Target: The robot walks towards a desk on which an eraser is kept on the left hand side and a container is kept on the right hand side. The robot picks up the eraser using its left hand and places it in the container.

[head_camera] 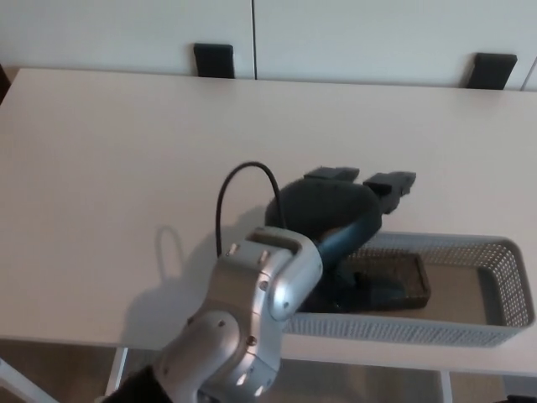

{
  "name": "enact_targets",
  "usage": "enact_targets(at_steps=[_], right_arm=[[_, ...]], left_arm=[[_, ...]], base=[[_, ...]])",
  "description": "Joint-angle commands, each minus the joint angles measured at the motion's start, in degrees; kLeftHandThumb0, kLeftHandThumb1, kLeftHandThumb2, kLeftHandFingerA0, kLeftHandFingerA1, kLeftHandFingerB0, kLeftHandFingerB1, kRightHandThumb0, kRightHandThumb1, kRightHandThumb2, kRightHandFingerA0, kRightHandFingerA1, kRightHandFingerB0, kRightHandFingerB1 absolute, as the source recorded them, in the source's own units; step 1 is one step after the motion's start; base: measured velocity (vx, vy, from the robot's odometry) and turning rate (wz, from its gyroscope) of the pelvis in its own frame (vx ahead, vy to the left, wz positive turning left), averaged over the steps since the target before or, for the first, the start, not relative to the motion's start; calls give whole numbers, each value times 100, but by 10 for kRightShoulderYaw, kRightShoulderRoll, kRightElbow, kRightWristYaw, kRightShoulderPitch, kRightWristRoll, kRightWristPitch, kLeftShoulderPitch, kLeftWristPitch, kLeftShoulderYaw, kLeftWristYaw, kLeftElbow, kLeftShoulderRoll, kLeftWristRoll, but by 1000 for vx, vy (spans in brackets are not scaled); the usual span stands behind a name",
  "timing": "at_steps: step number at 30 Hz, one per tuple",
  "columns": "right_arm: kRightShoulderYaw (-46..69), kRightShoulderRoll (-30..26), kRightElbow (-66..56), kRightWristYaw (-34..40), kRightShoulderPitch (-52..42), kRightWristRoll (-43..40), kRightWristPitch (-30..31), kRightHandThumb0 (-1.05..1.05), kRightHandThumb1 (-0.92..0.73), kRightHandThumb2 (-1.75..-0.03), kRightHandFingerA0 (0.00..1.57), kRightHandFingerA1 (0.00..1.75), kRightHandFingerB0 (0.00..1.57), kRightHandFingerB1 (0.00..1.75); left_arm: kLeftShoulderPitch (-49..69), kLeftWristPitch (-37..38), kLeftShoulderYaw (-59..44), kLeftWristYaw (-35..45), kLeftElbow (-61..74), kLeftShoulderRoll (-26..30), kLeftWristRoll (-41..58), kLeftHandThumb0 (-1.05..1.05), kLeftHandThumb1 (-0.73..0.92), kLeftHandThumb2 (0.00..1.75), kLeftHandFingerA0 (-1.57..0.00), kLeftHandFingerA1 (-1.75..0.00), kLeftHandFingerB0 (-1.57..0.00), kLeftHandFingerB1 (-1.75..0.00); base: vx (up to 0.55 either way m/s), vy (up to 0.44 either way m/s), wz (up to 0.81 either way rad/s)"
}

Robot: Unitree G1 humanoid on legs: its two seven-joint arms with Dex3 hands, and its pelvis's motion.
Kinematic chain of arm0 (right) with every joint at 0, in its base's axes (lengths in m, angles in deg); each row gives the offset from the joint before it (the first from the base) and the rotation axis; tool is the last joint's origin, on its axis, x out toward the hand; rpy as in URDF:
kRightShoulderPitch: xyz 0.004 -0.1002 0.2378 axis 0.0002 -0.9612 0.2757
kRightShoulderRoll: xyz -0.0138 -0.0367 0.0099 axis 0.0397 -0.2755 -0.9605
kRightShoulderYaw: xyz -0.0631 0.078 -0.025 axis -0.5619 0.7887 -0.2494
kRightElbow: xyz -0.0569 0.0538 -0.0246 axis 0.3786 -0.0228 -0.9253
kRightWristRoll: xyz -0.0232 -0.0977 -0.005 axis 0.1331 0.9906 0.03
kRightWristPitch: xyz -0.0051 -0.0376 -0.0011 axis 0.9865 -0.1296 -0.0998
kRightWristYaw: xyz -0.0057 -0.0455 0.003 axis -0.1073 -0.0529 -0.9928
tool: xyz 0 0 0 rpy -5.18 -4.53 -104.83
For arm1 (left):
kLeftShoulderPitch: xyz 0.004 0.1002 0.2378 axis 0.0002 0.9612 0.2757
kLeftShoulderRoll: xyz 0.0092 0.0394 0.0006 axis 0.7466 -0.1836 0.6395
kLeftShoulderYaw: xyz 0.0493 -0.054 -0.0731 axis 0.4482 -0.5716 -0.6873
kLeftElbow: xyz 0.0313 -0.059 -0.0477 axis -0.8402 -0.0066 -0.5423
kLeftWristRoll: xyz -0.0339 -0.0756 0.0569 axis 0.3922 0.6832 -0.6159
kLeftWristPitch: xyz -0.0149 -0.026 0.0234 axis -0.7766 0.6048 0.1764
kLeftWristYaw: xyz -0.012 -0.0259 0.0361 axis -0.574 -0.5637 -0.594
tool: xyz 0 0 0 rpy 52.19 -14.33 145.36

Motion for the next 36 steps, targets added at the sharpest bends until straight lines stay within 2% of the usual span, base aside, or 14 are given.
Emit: enact_targets(at_steps=[1,10,11,12,13,16,17,19,20,25,30,33,35,36], right_arm=[[5,-4,-12,-7,6,-5,17,-48,-52,-85,38,55,32,49],[6,-3,14,-15,15,-12,5,-48,-51,-85,39,56,31,50],[4,-6,14,-15,12,-8,2,-47,-52,-87,40,57,31,50],[1,-9,14,-13,8,-3,-4,-46,-51,-87,40,57,31,50],[3,-10,13,-13,5,-4,-5,-43,-68,-61,45,43,41,38],[7,-13,17,-14,-5,-7,-10,-41,-67,-59,47,44,41,38],[8,-14,19,-11,-5,-5,-10,-45,-51,-88,40,57,29,49],[9,-17,19,-9,-7,-4,-12,-47,-52,-86,39,56,30,49],[9,-18,16,-10,-8,-4,-8,-43,-69,-59,46,42,41,37],[8,-15,19,-5,-13,-2,-5,-41,-67,-60,47,43,40,37],[5,-12,33,6,-15,5,-9,-40,-67,-59,48,43,41,37],[2,-13,37,9,-15,10,-10,-41,-67,-59,49,43,42,37],[3,-13,38,7,-15,9,-8,-41,-67,-59,49,43,41,37],[4,-11,39,7,-14,6,-5,-39,-68,-59,48,44,41,38]], left_arm=[[-5,-17,-36,66,93,24,6,-105,72,111,0,-2,0,0],[13,-23,-160,158,413,67,89,-104,72,110,0,0,0,-1],[20,-29,-214,189,449,61,154,-98,70,107,0,-6,-4,-9],[27,-18,-296,232,469,51,246,-94,69,78,-3,-20,-9,-23],[31,-5,-363,261,469,58,324,-91,67,106,0,-19,-17,-29],[57,-20,-496,309,469,102,522,-88,69,108,-5,-32,-14,-43],[73,-24,-549,323,469,124,604,-89,71,108,-7,-35,-15,-42],[149,-17,-632,338,469,118,750,-87,73,111,-6,-41,-19,-44],[185,18,-648,354,450,111,800,-90,91,76,-12,-31,-23,-31],[290,84,-759,467,359,170,1024,-96,92,82,-23,-33,-35,-35],[389,64,-874,536,323,197,1112,-104,92,81,-37,-40,-45,-38],[426,59,-918,562,309,205,1108,-98,84,89,-31,-45,-42,-43],[416,62,-935,611,270,209,1101,-89,92,76,-28,-41,-37,-37],[433,57,-953,627,236,215,1093,-104,88,138,-29,-48,-31,-45]], base=[[0,0,0],[0,0,0],[0,0,0],[0,0,0],[0,0,0],[0,0,0],[0,0,0],[0,0,0],[0,0,0],[0,0,0],[0,0,0],[0,0,0],[0,0,0],[0,0,0]])
